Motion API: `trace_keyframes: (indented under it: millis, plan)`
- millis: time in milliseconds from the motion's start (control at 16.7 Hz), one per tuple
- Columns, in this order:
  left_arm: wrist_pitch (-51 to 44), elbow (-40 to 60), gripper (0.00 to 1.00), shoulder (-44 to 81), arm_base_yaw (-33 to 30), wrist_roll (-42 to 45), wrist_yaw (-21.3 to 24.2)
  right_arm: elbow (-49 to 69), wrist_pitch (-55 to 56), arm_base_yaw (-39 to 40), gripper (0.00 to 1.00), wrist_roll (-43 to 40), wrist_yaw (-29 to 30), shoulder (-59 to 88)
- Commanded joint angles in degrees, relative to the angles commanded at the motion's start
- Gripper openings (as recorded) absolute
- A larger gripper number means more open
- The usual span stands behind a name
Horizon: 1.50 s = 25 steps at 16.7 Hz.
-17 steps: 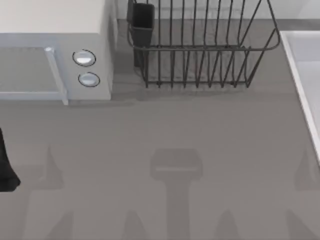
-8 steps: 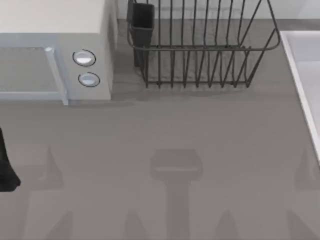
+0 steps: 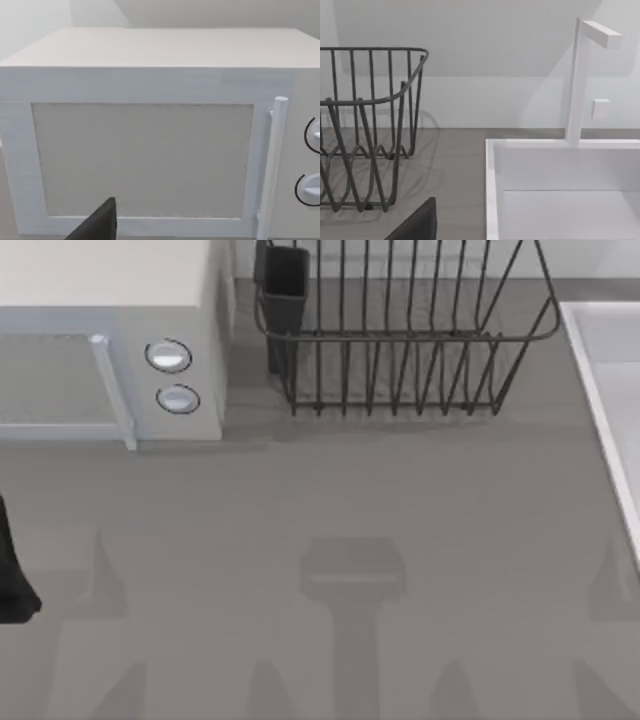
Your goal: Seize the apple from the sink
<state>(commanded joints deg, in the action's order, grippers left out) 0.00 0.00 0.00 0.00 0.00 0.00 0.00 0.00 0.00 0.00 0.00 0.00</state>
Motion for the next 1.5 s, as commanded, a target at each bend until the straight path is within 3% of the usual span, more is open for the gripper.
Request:
trace_keyframes:
  millis: [360, 600, 900, 1500]
  plan:
    - [0.00, 0.00, 1.00, 0.00, 0.00, 0.00, 0.00, 1.36, -0.85, -0.22, 1.00, -0.24, -0.01, 1.68]
    - [0.00, 0.00, 1.00, 0.00, 0.00, 0.00, 0.00, 9.48, -5.90, -1.54, 1.00, -1.69, -0.06, 11.64]
    - [0.00, 0.00, 1.00, 0.00, 0.00, 0.00, 0.00, 27.58, -17.15, -4.57, 1.00, -4.84, -0.13, 33.84]
    - [0.00, 0.00, 1.00, 0.00, 0.00, 0.00, 0.00, 74.41, -46.12, -12.80, 1.00, -12.65, -0.05, 90.42]
